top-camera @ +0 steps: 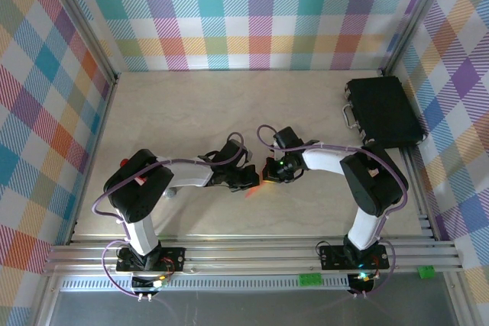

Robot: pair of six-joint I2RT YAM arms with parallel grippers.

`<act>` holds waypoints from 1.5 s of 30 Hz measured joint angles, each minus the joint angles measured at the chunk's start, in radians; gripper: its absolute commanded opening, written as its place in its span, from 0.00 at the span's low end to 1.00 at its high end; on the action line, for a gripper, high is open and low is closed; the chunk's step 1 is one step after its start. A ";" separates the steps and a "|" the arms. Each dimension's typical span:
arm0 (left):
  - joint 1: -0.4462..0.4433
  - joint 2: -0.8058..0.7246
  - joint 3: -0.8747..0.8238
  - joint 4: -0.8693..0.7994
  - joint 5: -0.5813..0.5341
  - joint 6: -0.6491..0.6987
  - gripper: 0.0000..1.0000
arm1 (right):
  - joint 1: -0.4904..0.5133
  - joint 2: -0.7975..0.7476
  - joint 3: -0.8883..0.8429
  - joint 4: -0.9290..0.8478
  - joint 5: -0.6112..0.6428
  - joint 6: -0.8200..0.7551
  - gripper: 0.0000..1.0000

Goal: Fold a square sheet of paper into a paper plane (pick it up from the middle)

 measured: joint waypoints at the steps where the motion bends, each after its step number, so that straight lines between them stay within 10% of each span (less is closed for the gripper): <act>1: 0.000 0.000 -0.008 0.001 -0.001 -0.003 0.01 | -0.003 -0.001 -0.005 0.009 -0.005 0.000 0.06; 45: -0.005 -0.025 -0.096 0.125 -0.010 -0.024 0.00 | -0.355 -0.008 -0.074 0.176 -0.046 0.026 0.08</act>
